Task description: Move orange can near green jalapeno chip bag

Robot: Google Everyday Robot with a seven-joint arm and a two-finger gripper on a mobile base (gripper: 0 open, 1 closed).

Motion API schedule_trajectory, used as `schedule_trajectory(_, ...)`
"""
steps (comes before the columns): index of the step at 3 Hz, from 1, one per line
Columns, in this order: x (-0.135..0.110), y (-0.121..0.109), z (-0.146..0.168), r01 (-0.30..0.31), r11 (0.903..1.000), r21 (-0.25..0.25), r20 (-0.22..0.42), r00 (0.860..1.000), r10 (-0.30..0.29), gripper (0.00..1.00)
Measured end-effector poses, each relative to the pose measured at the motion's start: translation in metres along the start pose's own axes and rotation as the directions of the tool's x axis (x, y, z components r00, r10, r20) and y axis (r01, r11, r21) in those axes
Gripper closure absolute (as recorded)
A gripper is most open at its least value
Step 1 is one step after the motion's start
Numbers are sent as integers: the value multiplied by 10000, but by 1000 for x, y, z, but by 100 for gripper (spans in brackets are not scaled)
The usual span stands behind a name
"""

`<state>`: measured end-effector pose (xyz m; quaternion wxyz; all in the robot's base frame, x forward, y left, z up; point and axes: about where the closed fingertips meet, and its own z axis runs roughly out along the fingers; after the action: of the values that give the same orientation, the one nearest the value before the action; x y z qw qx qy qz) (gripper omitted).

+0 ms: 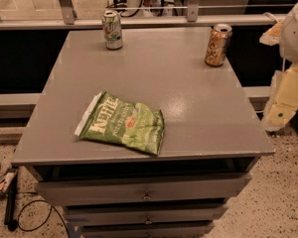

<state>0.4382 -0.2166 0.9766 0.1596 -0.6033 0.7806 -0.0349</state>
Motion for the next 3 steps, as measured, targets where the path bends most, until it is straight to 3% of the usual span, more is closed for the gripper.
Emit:
schedule_trajectory(1,0,0,0,0,10000,2,1,10000,0,0)
schedule_trajectory(2,6,-16,-5,23,9991,425,296,9996,-36,0)
schedule_trajectory(3,10,-50,8,2,9959,903,819,9966,-76,0)
